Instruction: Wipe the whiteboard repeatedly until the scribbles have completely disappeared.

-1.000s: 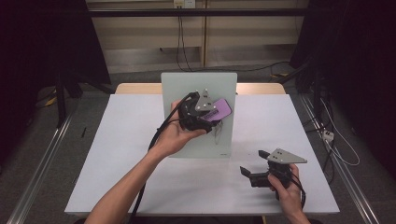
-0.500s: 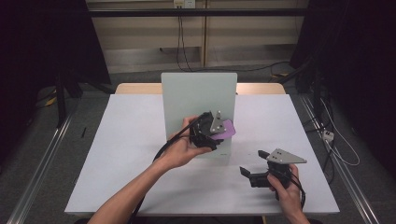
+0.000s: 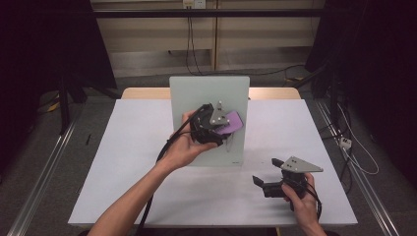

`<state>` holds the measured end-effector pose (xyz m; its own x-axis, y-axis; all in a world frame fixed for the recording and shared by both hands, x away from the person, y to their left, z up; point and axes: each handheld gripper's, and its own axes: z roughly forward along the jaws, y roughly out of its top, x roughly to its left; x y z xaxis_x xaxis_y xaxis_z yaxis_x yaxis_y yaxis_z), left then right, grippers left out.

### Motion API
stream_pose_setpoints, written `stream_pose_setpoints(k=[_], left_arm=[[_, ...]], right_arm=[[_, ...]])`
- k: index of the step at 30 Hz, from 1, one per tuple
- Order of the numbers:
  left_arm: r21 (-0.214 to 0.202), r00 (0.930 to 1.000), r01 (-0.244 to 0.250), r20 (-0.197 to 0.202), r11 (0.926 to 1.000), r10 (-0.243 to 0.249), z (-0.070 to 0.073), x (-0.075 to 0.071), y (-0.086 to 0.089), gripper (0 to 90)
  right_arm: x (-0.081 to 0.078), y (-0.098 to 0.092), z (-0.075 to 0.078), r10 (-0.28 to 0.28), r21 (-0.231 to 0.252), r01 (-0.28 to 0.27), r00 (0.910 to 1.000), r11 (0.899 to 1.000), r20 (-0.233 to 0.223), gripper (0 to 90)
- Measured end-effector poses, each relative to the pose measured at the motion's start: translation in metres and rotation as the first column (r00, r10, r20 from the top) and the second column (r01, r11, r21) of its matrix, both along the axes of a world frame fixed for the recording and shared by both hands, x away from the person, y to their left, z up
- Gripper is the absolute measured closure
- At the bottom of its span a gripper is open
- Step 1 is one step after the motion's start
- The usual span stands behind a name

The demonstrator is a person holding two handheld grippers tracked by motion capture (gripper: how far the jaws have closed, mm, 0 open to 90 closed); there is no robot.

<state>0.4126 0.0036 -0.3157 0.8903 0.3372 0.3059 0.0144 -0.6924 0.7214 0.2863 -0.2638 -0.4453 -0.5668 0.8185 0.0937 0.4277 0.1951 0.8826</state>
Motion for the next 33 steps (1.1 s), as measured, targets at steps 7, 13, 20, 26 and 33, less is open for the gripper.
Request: stream_pose_setpoints(k=[7,13,20,26,33], left_arm=[[0.030,0.9998,0.002,0.019,0.9996,-0.002,-0.002,-0.002,0.001,41.0],[0.063,0.9997,0.024,0.005,0.9977,-0.024,-0.017,-0.008,-0.005,40.9],[0.101,0.9968,0.069,-0.048,0.9925,-0.064,-0.039,-0.014,-0.014,41.0],[0.117,0.9938,0.086,-0.080,0.9894,-0.077,-0.052,-0.019,-0.020,41.0],[0.087,0.9966,0.064,-0.057,0.9942,-0.059,-0.033,-0.011,-0.014,41.0]], right_arm=[[0.000,0.000,0.000,-0.001,-0.001,0.001,1.0000,1.000,-0.002,4.0],[0.000,0.001,0.000,-0.002,-0.001,0.002,1.0000,1.000,-0.003,4.0],[-0.001,0.000,0.000,-0.004,0.000,0.004,1.0000,1.000,-0.001,4.0],[0.000,0.000,0.000,-0.003,-0.001,0.003,1.0000,1.000,-0.002,4.0],[0.000,-0.001,0.000,-0.006,0.001,0.006,1.0000,1.000,-0.003,4.0]])
